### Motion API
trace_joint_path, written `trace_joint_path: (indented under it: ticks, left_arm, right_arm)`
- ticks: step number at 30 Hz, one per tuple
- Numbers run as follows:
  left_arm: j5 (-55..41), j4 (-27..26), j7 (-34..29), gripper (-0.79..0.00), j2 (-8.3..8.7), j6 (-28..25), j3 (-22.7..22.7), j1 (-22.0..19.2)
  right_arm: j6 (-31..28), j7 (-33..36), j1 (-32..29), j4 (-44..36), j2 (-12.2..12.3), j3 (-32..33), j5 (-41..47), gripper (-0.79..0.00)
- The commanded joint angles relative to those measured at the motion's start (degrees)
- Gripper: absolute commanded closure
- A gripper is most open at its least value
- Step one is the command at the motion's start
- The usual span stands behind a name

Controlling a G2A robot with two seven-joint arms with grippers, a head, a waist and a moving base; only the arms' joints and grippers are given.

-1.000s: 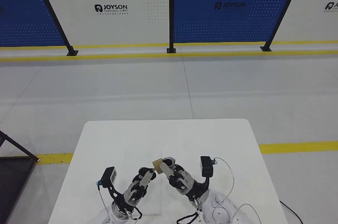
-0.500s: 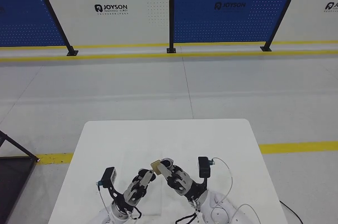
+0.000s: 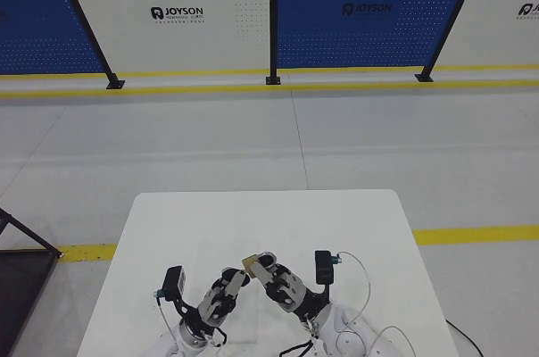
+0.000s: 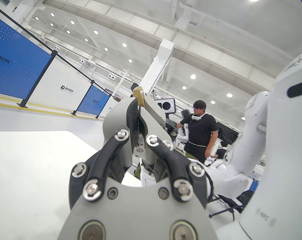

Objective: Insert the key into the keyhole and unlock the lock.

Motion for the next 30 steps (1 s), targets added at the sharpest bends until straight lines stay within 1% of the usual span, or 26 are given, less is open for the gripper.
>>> trace_joint_path:
  ticks: [1,9,16,23,30]
  left_arm:
    - [1.70,0.01,1.18,0.000,-0.16,1.17,-0.14,0.14]
    - [6.74,0.49,5.73,0.000,-0.71,5.73,0.14,-0.02]
    - [10.93,1.04,9.54,0.000,-0.82,9.53,0.54,-0.57]
    - [17.68,2.41,15.40,0.000,-0.73,15.39,1.36,-1.42]
    - [25.08,5.93,22.64,0.000,-0.73,22.64,2.48,-3.11]
  right_arm:
    - [0.22,-0.04,-0.07,-0.08,0.02,0.06,0.15,0.000]
    - [0.89,0.08,-0.34,-0.44,0.13,0.19,0.26,0.000]
    - [1.55,0.39,-0.57,-0.82,0.23,0.27,0.06,0.000]
    - [2.12,0.54,-0.77,-1.04,0.32,0.32,0.13,0.000]
    - [2.69,0.81,-0.98,-1.29,0.43,0.46,0.13,0.000]
